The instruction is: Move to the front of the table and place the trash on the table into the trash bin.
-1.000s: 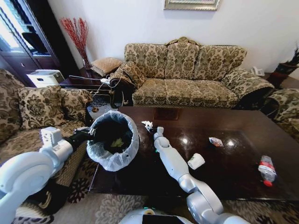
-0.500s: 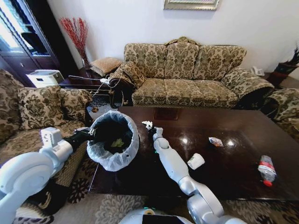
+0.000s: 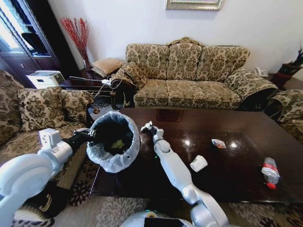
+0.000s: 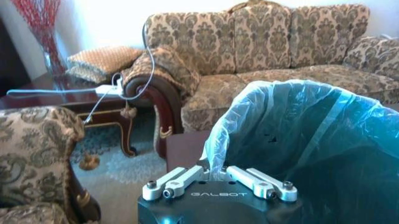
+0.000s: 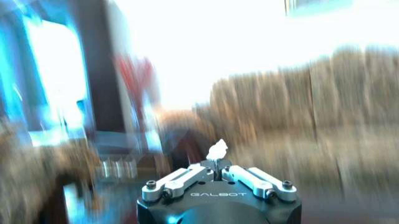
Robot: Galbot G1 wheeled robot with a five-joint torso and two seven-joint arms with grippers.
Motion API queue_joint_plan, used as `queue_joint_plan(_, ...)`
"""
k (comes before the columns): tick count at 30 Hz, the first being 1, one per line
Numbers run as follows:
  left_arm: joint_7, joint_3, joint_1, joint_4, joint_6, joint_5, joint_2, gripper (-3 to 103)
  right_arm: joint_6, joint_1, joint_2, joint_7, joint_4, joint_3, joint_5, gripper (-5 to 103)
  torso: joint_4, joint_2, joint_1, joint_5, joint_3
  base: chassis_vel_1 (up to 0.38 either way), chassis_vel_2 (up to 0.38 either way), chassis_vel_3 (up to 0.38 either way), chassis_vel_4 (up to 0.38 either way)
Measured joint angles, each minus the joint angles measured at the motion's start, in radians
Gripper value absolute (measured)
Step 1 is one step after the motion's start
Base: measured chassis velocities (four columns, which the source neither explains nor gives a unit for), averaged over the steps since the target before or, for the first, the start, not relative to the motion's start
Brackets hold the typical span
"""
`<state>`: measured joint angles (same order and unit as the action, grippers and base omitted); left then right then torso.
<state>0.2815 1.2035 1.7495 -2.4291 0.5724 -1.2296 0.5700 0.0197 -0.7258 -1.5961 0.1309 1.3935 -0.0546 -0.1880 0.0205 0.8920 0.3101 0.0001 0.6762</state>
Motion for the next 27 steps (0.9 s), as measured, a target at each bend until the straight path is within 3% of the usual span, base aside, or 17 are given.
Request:
queue_joint_plan(3, 0.002, 0.0, 0.003, 0.021, 0.0, -0.011, -0.013, 2, 0.051, -0.052, 0.041, -0.002, 0.207, 0.005, 0.08, 0, -0.0001, 0.0, 0.0, -0.0001, 0.0, 0.0, 0.0, 0.0, 0.0)
queue_joint_plan(7, 0.008, -0.002, 0.002, 0.034, 0.002, -0.017, -0.028, 2, 0.053, -0.075, 0.087, -0.003, 0.372, 0.003, 0.062, 0, -0.0001, 0.0, 0.0, 0.0, 0.0, 0.0, 0.0, 0.0, 0.0)
queue_joint_plan(10, 0.016, -0.003, 0.002, 0.043, 0.007, -0.033, -0.044, 2, 0.049, -0.108, 0.132, -0.032, 0.52, 0.005, -0.015, 0, -0.0003, 0.0, 0.0, 0.0, 0.0, 0.0, 0.0, 0.0, 0.0)
queue_joint_plan(17, 0.037, -0.019, -0.02, 0.087, 0.015, -0.062, -0.091, 2, 0.038, -0.234, 0.277, -0.208, 0.844, 0.034, -0.273, 0, -0.0002, 0.0, 0.0, 0.0, 0.0, 0.0, 0.0, 0.0, 0.0)
queue_joint_plan(22, 0.041, -0.018, -0.028, 0.081, 0.015, -0.07, -0.094, 2, 0.018, -0.272, 0.355, -0.268, 0.91, 0.093, -0.349, 0, -0.0003, 0.0, 0.0, 0.0, 0.0, 0.0, 0.0, 0.0, 0.0)
queue_joint_plan(27, 0.046, 0.001, -0.027, 0.053, 0.015, -0.086, -0.093, 2, 0.024, -0.282, 0.38, -0.284, 0.867, 0.134, -0.276, 0, -0.0001, 0.0, 0.0, 0.0, 0.0, 0.0, 0.0, 0.0, 0.0)
